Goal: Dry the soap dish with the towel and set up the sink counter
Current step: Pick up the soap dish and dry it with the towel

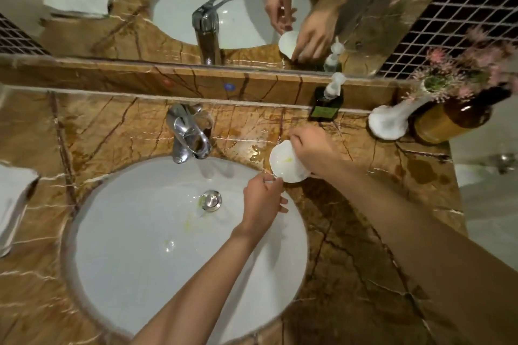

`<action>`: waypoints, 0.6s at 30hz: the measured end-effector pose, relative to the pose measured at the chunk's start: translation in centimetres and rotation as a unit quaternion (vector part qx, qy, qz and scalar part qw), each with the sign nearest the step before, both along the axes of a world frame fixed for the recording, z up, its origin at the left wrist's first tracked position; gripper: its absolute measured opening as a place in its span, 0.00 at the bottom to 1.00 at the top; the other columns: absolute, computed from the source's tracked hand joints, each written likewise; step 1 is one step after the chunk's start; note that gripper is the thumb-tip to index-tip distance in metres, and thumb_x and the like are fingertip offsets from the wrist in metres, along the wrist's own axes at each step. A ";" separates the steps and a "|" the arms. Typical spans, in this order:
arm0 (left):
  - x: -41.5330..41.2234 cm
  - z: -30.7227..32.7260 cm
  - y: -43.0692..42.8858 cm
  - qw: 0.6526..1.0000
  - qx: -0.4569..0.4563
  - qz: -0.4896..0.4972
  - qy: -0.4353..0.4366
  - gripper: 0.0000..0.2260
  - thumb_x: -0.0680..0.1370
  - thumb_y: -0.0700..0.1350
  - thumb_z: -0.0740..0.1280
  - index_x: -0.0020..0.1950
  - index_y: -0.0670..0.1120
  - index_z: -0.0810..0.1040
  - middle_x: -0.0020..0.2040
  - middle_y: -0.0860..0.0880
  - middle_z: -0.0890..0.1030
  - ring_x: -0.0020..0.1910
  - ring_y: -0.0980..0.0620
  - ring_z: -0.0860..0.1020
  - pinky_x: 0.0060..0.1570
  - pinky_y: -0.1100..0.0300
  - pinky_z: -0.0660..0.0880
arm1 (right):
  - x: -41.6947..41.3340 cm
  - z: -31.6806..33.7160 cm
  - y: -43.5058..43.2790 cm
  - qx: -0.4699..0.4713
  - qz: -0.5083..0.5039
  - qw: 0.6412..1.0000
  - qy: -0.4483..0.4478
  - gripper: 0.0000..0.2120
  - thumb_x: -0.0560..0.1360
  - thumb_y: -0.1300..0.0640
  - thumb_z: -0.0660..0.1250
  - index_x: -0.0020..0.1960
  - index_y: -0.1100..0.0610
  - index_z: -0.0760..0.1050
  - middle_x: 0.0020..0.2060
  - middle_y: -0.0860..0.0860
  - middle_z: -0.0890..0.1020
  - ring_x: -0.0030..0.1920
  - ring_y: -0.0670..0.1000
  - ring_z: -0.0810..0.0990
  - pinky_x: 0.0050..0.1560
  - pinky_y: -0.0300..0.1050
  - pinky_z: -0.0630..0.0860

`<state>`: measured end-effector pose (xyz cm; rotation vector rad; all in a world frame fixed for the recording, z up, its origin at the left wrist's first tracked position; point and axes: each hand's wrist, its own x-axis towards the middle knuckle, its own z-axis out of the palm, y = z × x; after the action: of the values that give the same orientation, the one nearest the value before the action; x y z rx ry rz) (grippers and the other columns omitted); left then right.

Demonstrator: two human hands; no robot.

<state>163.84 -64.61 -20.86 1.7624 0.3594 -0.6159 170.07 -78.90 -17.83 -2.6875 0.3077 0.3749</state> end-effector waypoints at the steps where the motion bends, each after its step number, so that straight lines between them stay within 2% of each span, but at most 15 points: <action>1: -0.1 0.0 -0.4 1.000 -0.007 0.009 0.007 0.10 0.77 0.45 0.64 0.48 0.38 0.77 0.39 0.41 0.83 0.29 0.51 0.81 0.28 0.58 0.78 | 0.2 -0.1 -0.1 0.008 -0.001 1.000 0.001 0.14 0.80 0.58 0.55 0.56 0.57 0.78 0.54 0.54 0.79 0.53 0.55 0.76 0.53 0.51 0.76; 3: -0.2 -0.1 -1.1 0.998 -0.024 0.041 0.033 0.11 0.76 0.43 0.64 0.43 0.35 0.78 0.37 0.41 0.82 0.29 0.51 0.81 0.29 0.59 0.79 | 0.2 -0.3 -0.5 0.030 -0.004 1.000 0.010 0.14 0.79 0.59 0.55 0.52 0.58 0.80 0.49 0.55 0.80 0.50 0.56 0.77 0.49 0.51 0.76; 5: -0.2 -0.1 -1.8 0.994 -0.042 0.081 0.058 0.11 0.77 0.42 0.64 0.40 0.35 0.79 0.33 0.44 0.82 0.29 0.50 0.81 0.30 0.60 0.80 | 0.1 -0.6 -1.1 0.054 -0.011 0.998 0.024 0.12 0.77 0.62 0.56 0.43 0.60 0.79 0.43 0.57 0.80 0.46 0.59 0.78 0.43 0.53 0.74; 9: -0.7 0.1 -2.9 0.989 -0.040 0.126 0.062 0.12 0.78 0.42 0.62 0.36 0.40 0.79 0.30 0.47 0.83 0.29 0.49 0.83 0.31 0.59 0.81 | -0.6 -0.8 -2.0 0.099 -0.031 0.995 0.015 0.10 0.75 0.65 0.59 0.46 0.67 0.79 0.45 0.63 0.82 0.47 0.62 0.78 0.48 0.59 0.76; 13: -0.8 0.3 -2.8 0.987 -0.047 0.145 0.045 0.11 0.78 0.39 0.60 0.37 0.40 0.77 0.31 0.44 0.83 0.29 0.49 0.84 0.30 0.61 0.80 | -0.5 -0.7 -1.8 0.096 -0.035 0.995 0.015 0.10 0.75 0.65 0.60 0.45 0.66 0.80 0.46 0.62 0.82 0.48 0.61 0.79 0.48 0.59 0.78; 18: -0.8 0.3 -2.5 0.986 -0.051 0.151 0.038 0.08 0.76 0.37 0.60 0.39 0.37 0.76 0.32 0.41 0.83 0.32 0.46 0.84 0.34 0.58 0.81 | -0.4 -0.7 -1.4 0.079 -0.047 0.995 0.028 0.11 0.76 0.65 0.59 0.44 0.65 0.80 0.47 0.62 0.82 0.48 0.59 0.79 0.49 0.57 0.78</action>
<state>163.00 -67.09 -20.52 1.5497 0.6253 -0.4750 169.65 -80.27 -18.51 -2.5011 0.4016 0.4282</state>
